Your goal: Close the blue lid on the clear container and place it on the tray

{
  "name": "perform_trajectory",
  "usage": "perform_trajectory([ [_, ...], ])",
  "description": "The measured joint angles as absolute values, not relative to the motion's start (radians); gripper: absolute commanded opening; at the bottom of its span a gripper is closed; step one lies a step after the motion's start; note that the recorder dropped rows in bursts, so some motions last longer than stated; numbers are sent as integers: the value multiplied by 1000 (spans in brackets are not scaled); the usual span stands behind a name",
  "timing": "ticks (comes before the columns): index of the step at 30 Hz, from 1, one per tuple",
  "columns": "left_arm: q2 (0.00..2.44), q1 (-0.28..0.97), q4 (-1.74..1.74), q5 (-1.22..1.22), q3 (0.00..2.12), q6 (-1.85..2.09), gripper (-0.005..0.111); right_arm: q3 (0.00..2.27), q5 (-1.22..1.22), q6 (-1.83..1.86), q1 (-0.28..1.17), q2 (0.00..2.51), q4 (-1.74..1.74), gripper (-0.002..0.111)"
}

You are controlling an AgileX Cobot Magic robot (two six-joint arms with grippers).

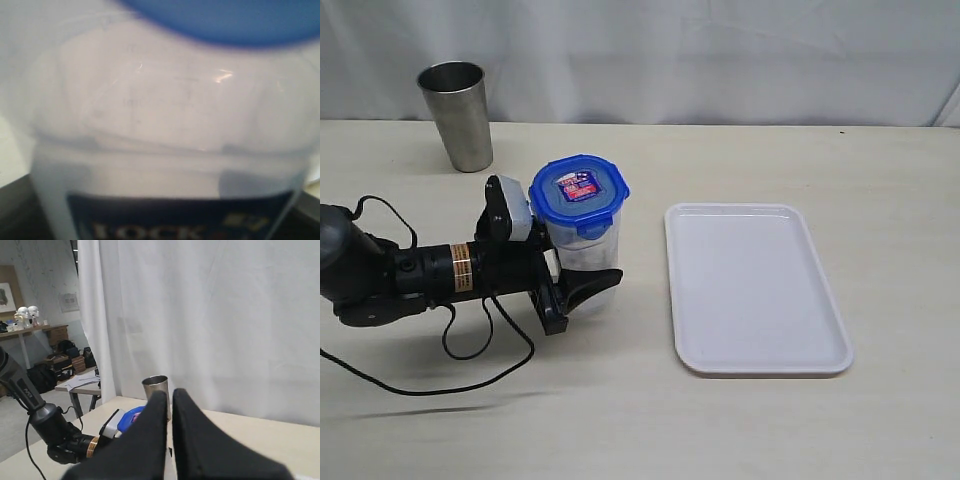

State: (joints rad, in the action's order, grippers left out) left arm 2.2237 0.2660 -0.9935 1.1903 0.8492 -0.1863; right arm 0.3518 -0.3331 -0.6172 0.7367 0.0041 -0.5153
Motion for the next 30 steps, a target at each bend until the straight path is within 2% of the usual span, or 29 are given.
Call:
perform_trajectory([
  [6, 2224, 266, -994, 1190, 849, -186, 0, 295, -334, -617, 654, 4, -422, 5],
  [19, 2224, 266, -994, 1188, 849, -186, 0, 168, -338, -618, 350, 4, -193, 5],
  [30, 2224, 266, -994, 1188, 849, -186, 0, 109, -315, -621, 193, 4, 0, 5],
])
